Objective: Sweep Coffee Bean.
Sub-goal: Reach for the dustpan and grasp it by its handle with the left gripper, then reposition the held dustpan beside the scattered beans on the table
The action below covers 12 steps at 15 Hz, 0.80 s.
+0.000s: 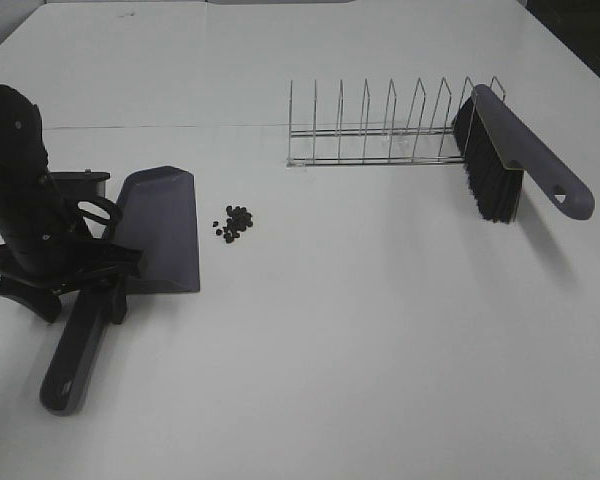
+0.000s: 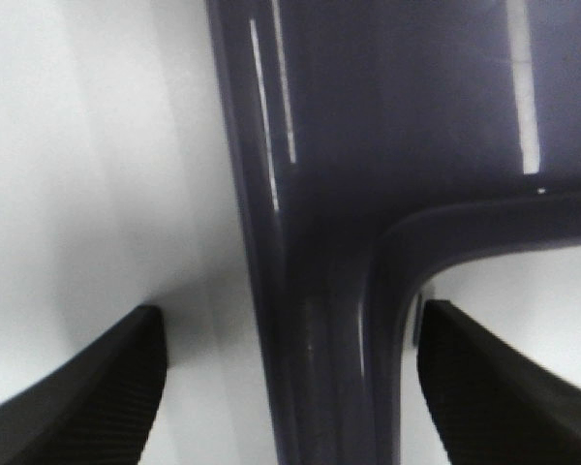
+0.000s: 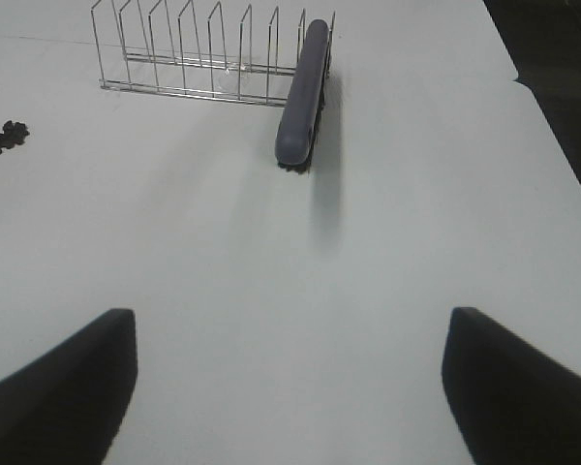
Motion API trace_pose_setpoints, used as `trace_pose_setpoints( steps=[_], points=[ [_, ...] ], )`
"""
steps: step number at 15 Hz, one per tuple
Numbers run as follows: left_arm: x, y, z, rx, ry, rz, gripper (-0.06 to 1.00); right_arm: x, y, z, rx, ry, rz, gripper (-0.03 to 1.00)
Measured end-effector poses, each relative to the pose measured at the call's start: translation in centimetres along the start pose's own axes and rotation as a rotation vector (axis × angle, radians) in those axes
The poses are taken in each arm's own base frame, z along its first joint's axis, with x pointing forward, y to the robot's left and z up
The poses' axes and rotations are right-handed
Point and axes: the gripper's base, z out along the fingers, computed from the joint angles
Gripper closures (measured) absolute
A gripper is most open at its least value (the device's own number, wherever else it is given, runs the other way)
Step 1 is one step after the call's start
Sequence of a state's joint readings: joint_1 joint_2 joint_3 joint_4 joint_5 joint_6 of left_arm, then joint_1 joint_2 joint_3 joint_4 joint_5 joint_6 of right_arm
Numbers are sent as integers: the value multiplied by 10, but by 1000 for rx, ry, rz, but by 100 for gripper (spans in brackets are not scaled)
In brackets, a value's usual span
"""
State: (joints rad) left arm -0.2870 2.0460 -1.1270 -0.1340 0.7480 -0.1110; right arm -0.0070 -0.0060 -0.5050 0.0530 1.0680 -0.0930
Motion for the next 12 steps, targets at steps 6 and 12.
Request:
trace_pose_setpoints(
  steps=[6, 12],
  points=[
    [-2, 1, 0, -6, -20, -23, 68, 0, 0, 0, 0, 0, 0, 17],
    [0, -4, -55, 28, -174, -77, 69, 0, 0, 0, 0, 0, 0, 17]
  ],
)
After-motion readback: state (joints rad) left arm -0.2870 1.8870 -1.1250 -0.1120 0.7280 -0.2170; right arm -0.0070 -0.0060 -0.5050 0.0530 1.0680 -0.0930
